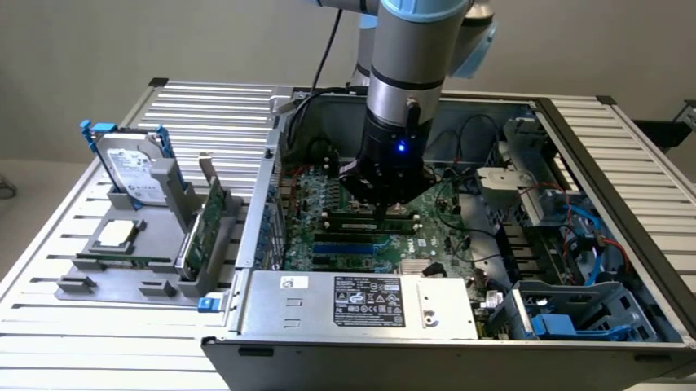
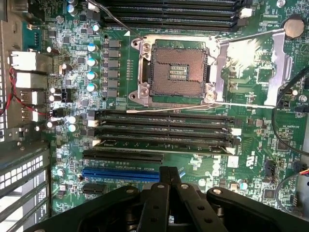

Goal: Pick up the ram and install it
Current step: 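Press down the ram until it locks into place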

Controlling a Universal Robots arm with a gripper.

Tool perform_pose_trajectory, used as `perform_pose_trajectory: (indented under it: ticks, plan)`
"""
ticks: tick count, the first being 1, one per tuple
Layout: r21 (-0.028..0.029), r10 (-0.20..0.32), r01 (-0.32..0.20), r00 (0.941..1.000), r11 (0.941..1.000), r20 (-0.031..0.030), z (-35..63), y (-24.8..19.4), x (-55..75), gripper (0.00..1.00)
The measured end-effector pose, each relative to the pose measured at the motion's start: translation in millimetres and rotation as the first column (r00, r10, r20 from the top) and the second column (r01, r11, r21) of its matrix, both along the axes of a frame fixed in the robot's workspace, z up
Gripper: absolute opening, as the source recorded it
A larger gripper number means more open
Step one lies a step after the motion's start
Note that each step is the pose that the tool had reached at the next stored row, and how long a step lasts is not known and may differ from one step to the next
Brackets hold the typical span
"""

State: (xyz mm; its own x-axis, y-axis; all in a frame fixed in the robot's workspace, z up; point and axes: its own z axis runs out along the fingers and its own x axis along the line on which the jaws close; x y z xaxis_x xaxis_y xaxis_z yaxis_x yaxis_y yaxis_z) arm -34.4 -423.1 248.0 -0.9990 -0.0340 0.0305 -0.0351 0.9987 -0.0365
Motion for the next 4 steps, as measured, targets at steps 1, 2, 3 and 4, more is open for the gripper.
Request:
perform_pose_trajectory:
  ticks: [1,2,3,4]
  plan:
    - [0.0000,0.000,0.000,1.0000,1.0000,-0.0001,0.0,-0.1,0.0,0.11]
    - [0.0000,0.000,0.000,1.0000,1.0000,0.0000,0.0,-0.2,0.0,0.11]
    - [0.0000,0.000,0.000,1.0000,1.0000,0.0000,0.0,-0.3,0.0,0.11]
    - [0.0001,0.000,0.000,1.0000,1.0000,0.0000,0.0,-0.4,0.0,0.11]
